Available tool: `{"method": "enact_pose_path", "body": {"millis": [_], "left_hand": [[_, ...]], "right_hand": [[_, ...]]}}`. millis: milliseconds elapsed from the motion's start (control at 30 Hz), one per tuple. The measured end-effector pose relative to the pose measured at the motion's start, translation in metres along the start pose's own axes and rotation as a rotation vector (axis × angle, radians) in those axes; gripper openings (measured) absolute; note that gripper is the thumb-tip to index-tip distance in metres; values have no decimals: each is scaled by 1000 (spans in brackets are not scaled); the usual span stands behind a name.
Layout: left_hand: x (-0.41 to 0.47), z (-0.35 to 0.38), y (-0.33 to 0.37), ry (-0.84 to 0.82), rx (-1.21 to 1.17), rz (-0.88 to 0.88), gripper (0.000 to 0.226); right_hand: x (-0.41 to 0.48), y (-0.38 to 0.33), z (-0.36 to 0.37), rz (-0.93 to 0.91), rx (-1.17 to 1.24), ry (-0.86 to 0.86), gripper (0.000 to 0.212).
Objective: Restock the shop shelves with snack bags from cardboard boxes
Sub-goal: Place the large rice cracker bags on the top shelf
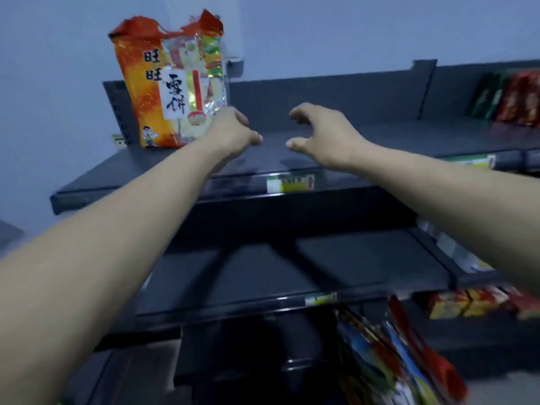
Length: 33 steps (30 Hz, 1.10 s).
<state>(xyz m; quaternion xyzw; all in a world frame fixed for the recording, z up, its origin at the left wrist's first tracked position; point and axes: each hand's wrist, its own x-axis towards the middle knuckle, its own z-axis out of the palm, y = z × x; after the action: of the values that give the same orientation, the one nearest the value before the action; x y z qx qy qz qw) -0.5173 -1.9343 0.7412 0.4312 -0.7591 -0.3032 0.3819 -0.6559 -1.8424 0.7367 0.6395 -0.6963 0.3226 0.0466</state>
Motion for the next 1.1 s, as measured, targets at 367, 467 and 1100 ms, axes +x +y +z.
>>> {"method": "enact_pose_path", "body": {"millis": [367, 467, 1100], "left_hand": [[-186, 223, -4, -768, 143, -213, 21], [-215, 261, -25, -849, 175, -304, 18], [-291, 316, -105, -923, 155, -676, 24]], "right_hand": [[-235, 161, -9, 419, -60, -358, 30], [-276, 190, 2, 507, -66, -472, 30], [-350, 240, 63, 579, -105, -875, 35]]}}
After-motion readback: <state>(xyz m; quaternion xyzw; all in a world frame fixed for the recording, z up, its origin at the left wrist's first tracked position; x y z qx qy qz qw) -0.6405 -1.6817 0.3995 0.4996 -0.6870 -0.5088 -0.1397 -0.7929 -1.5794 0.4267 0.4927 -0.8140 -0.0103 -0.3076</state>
